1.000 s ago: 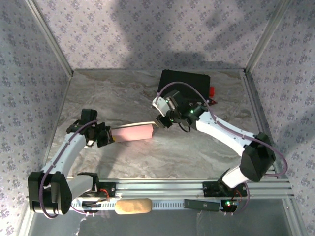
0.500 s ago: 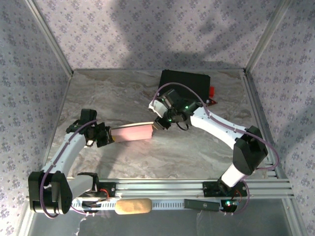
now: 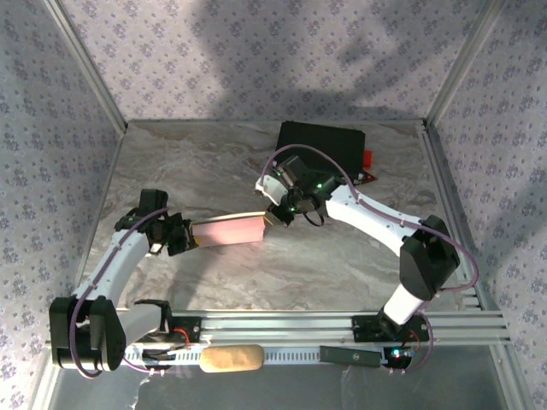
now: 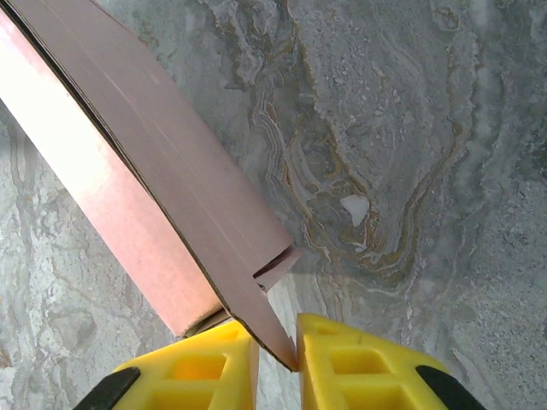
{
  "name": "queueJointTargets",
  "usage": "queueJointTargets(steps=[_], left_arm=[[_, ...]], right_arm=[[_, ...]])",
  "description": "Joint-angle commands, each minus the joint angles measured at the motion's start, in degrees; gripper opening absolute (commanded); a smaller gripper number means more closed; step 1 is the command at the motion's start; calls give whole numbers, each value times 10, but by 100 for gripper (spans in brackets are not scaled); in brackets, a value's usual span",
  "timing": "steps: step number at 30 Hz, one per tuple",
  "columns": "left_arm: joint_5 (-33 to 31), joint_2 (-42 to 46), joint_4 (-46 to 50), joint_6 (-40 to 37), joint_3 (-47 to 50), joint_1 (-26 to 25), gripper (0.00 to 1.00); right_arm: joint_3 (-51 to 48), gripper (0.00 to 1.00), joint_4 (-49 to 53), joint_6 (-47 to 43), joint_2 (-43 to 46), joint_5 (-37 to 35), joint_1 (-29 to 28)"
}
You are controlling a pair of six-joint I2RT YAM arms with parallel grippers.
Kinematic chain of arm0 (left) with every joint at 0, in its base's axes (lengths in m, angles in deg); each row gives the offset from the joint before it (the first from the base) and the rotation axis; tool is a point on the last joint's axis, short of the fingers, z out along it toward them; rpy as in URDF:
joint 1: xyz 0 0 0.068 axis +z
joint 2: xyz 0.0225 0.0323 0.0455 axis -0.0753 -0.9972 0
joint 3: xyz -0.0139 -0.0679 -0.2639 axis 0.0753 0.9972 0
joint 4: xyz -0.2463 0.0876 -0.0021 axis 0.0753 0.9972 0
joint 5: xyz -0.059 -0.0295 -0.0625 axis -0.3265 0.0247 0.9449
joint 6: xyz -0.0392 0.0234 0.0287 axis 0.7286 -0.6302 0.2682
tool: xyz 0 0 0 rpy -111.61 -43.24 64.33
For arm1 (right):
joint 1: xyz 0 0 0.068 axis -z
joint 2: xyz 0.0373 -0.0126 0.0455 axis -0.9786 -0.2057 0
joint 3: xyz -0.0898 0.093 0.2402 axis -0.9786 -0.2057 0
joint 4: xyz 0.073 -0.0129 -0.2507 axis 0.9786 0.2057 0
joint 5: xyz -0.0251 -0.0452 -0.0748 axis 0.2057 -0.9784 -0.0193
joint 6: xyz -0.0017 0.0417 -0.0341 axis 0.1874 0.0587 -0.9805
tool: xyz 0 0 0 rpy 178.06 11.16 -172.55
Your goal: Fold the paper box
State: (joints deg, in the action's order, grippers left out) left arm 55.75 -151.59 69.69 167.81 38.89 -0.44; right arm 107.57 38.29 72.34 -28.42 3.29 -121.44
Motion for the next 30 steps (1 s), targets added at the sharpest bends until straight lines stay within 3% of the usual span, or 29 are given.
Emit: queueJointTargets(steps=[1,12,23,30], left_arm=[[-39,-8,35,-19,-8,2,7],[-36,-13,26,-20,-9,2,7],[-27,-11,19,-20,-5,3,7],[-25,-9,20,-19,-4,2,7]], right_arm=[[9,18,6,-6,-4,-3,-5],[18,0,10,36,5,-8,-22],[58,0,23,220,-14,-60,-61],[90,0,52,320,-32,-154,-94]])
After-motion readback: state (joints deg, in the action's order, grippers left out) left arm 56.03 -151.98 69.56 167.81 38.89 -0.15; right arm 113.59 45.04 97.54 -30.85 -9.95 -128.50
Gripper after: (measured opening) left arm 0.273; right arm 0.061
